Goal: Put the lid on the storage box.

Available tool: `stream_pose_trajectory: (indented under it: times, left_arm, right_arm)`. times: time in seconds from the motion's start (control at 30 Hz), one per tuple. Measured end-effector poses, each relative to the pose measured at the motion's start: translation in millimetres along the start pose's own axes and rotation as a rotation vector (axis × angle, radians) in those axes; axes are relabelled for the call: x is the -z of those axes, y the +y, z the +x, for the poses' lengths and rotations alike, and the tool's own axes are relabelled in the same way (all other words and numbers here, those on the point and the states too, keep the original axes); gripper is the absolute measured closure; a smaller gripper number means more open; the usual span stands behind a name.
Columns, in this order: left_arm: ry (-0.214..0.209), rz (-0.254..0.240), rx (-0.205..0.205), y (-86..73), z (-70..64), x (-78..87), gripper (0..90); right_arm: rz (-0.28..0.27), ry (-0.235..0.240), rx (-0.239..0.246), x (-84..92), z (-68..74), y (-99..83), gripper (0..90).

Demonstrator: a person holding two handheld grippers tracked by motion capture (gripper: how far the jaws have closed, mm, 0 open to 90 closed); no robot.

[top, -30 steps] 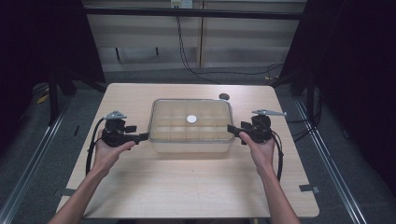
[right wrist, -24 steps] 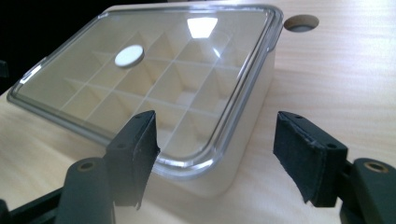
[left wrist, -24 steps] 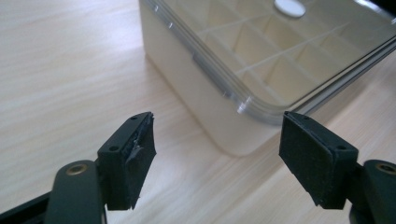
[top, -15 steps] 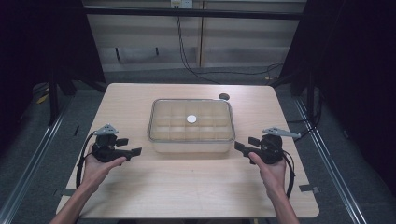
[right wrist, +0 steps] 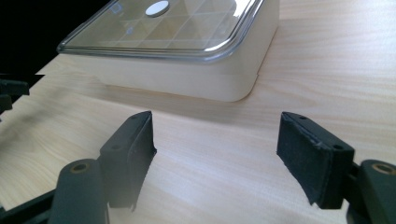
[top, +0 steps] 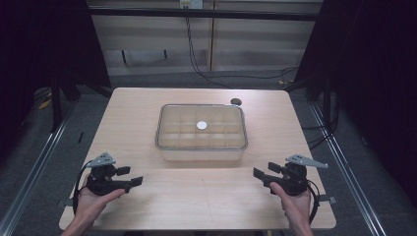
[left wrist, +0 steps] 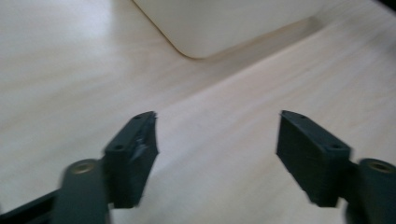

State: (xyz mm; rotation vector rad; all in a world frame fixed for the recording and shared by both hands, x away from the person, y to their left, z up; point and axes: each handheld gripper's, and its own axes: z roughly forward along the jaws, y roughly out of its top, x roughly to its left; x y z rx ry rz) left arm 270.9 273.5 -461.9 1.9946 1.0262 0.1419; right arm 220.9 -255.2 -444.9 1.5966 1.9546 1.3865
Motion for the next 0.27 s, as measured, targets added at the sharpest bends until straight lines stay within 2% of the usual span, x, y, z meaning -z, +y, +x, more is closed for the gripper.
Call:
stream_pose_trajectory:
  times: [0.07,0.13,0.23,0.27]
  left_arm:
    - [-0.004,0.016,-0.012,-6.1,-1.8,3.3,32.9]
    - [0.005,0.009,0.001,-13.3,-3.3,6.7,32.9]
    - [0.02,0.022,-0.014,-20.7,-4.0,5.8,32.7]
    - [0.021,0.024,-0.002,-21.2,-3.4,5.0,31.7]
  right_arm:
    - [-0.01,-0.002,-0.005,3.3,-0.2,-4.2,27.5]
    - [0.0,-0.01,-0.004,4.6,-0.9,-9.0,27.5]
    - [0.008,-0.061,0.006,4.2,-2.6,-16.7,27.5]
    - [0.013,-0.081,0.023,3.0,-3.2,-19.4,27.5]
